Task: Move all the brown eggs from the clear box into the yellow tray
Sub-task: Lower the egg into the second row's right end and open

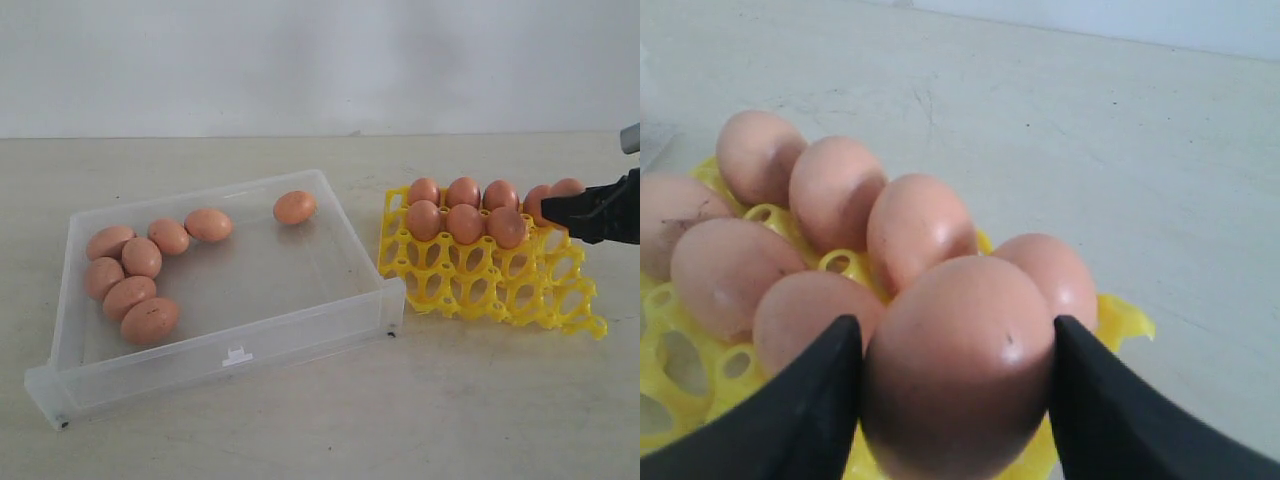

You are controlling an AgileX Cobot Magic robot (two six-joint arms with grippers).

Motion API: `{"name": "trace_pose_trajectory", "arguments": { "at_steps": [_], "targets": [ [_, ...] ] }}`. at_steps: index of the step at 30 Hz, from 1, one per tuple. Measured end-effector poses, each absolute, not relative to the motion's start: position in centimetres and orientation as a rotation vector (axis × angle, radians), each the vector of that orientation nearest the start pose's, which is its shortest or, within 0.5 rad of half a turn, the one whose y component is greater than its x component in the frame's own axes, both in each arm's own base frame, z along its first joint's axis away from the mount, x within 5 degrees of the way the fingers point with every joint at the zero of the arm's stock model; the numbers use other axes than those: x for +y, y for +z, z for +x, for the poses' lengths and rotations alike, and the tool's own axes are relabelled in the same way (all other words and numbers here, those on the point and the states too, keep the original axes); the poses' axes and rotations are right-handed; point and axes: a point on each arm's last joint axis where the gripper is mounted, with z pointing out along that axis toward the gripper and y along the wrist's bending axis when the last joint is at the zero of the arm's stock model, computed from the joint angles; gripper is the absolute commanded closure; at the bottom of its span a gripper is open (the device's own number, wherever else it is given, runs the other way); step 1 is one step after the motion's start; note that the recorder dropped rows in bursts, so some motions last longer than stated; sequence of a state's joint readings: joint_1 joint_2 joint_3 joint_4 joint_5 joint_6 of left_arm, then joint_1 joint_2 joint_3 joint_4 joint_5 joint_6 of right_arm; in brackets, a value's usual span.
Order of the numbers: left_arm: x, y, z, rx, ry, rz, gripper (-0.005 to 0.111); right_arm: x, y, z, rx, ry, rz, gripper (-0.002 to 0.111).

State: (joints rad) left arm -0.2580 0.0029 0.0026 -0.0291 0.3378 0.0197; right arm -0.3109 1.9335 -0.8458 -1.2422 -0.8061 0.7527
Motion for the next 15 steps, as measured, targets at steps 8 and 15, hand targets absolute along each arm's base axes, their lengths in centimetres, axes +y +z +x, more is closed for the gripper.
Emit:
{"name": "trace_pose_trajectory", "arguments": {
  "at_steps": [8, 15],
  "targets": [
    [-1.46, 18.17, 5.18, 1.816, -0.196, 0.235, 0.111, -4.37, 13.46, 34.47, 2.003, 0.462, -0.44, 0.042],
    [-1.46, 18.17, 5.18, 1.816, -0.196, 0.235, 0.111, -4.37, 13.46, 34.47, 2.004, 0.463, -0.438, 0.042]
  ]
}}
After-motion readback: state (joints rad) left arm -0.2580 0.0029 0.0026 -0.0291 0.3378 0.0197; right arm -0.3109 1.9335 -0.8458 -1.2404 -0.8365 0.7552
